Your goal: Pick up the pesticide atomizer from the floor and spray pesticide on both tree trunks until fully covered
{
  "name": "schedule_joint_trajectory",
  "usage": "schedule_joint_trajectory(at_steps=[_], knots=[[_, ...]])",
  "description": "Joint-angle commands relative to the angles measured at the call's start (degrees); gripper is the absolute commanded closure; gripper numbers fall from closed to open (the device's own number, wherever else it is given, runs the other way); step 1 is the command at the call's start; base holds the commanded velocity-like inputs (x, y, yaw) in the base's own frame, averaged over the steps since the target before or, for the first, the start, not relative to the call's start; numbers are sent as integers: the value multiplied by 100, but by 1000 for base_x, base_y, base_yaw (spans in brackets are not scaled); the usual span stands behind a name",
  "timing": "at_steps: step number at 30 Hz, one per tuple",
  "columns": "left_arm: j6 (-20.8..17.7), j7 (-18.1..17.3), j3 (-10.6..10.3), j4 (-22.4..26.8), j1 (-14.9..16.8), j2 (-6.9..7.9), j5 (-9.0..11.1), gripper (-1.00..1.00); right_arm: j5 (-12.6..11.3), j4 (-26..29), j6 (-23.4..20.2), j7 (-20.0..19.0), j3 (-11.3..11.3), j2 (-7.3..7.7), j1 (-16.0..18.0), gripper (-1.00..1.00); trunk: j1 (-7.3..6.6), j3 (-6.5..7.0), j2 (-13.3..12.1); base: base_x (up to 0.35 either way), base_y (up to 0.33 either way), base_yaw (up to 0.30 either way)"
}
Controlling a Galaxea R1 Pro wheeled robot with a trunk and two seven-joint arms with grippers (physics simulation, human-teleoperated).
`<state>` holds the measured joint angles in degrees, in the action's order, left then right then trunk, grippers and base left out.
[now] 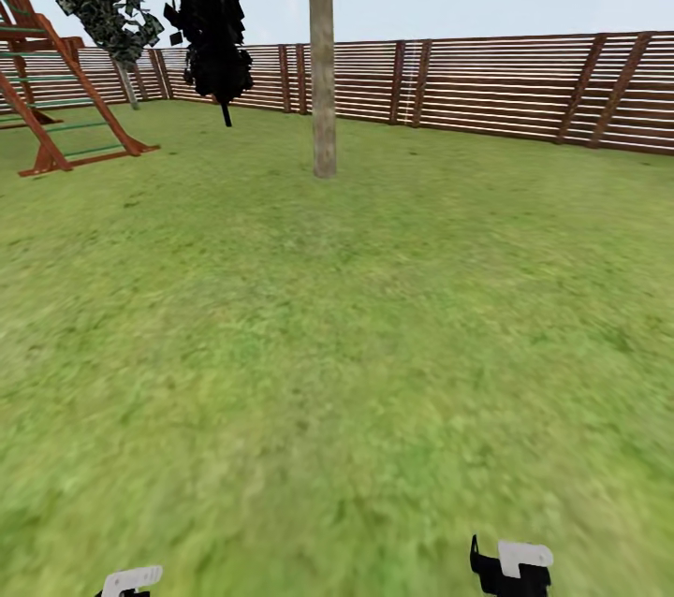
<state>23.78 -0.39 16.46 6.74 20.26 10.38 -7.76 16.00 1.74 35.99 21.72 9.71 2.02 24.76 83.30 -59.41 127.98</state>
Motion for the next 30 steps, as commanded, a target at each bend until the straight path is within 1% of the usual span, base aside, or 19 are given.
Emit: schedule_joint_trajectory(at_steps=[1,30], knots=[[21,-5,50,-6,4,0,-58,100,61,-7,13,25,40,0,3,-100,3,-5,2,338,0,0],[21,-5,50,-6,4,0,-58,100,61,-7,13,25,40,0,2,-100,3,-5,2,338,0,0]])
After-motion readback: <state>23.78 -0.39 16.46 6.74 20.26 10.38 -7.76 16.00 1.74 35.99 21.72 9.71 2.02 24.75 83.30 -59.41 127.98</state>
